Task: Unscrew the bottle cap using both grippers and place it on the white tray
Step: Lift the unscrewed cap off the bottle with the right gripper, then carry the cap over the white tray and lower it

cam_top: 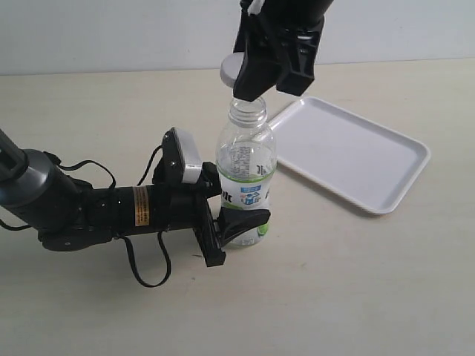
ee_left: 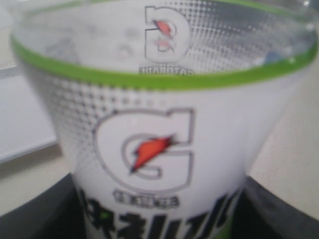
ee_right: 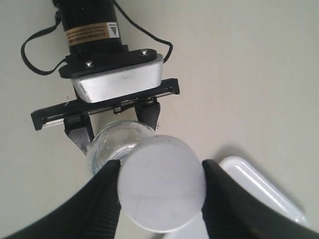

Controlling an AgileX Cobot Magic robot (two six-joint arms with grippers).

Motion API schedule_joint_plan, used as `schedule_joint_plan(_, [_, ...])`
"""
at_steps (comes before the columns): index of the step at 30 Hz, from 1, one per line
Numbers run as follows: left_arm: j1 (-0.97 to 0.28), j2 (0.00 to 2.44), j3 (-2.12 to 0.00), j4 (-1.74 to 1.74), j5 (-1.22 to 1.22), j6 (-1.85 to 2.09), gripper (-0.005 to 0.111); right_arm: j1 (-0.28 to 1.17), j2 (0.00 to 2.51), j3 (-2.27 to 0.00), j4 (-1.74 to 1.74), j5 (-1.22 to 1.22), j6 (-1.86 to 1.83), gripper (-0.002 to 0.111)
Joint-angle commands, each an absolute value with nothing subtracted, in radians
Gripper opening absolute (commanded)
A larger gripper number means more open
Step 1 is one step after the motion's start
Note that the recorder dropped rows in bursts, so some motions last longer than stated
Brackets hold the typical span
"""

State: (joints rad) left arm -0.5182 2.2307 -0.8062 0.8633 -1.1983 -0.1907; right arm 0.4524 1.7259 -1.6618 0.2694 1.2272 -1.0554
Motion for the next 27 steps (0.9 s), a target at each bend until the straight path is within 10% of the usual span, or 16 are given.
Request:
schedule_joint_plan(1, [-0.519, 2.230, -0.805, 0.853, -1.182, -0.185, 0.000, 0.453, 1.688, -1.675, 0.219, 1.221, -0.950, 0.000])
schedule_joint_plan(27, [-0.519, 2.230, -0.805, 0.855, -1.184, -0.183, 0.000, -0.046, 1.797, -1.366, 0.369, 0.947, -0.651, 0.000])
